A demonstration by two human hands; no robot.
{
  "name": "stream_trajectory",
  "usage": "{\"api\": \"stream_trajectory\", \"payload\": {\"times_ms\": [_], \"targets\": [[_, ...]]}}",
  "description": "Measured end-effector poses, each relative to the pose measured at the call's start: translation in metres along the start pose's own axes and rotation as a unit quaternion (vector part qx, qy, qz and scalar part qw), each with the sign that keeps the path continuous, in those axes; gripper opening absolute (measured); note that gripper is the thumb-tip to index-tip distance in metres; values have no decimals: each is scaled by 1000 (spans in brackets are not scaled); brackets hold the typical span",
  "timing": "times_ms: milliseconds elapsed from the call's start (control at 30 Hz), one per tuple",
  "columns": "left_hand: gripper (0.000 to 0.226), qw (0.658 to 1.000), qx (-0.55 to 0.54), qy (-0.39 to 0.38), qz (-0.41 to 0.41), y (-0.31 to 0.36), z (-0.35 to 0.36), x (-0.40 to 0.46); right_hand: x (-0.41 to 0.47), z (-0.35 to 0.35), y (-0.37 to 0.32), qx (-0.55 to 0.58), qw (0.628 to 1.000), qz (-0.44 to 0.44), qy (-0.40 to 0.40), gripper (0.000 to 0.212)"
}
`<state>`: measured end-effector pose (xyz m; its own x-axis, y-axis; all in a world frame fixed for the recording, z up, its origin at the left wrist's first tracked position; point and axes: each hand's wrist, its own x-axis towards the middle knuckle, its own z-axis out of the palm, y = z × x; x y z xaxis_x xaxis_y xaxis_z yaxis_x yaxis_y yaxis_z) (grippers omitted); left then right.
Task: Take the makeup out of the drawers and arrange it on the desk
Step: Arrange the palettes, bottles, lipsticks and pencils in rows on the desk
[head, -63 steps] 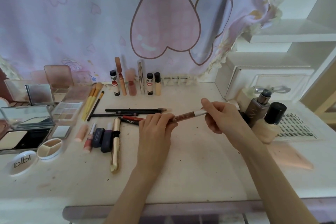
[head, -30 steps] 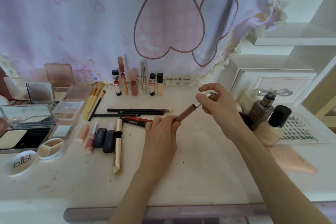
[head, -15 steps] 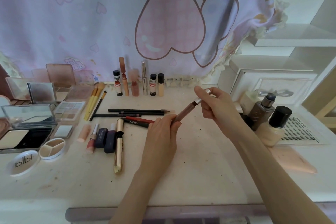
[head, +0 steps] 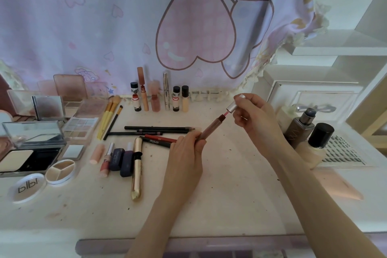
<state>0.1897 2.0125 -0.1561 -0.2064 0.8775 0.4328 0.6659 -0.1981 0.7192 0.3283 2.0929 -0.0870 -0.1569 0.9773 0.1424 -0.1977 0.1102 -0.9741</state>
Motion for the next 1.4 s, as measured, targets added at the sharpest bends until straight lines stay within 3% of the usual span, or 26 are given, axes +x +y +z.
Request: {"api": "stream_trajectory", "payload": {"times_ms": [67,167,300,533,633,800,1033,1400], "targets": [[14,999,-33,15,-23,-1,0,0,-6,0,5,-4,1000,12,-26,11],[17,997,-58,18,-44,-1,1,2,-21,1,17,-130,988,14,-78,10],[18,999,-34,11,-6,1,0,0,-27,12,26,-171,979,-20,-107,14],[32,999,40,15,9,-1,2,-1,-10,19,32,-165,984,-51,-41,13],[38,994,104,15,1,-5,4,-2,23,23,29,-234,968,-91,-6,13],[47,972,227,-57,26,-9,11,-4,75,38,43,-339,936,-88,-24,5],[50,963,256,-81,28,-14,13,-2,104,61,62,-363,926,-100,-25,13],[51,962,261,-77,22,-16,15,-2,109,62,78,-386,915,-105,-48,7]]}}
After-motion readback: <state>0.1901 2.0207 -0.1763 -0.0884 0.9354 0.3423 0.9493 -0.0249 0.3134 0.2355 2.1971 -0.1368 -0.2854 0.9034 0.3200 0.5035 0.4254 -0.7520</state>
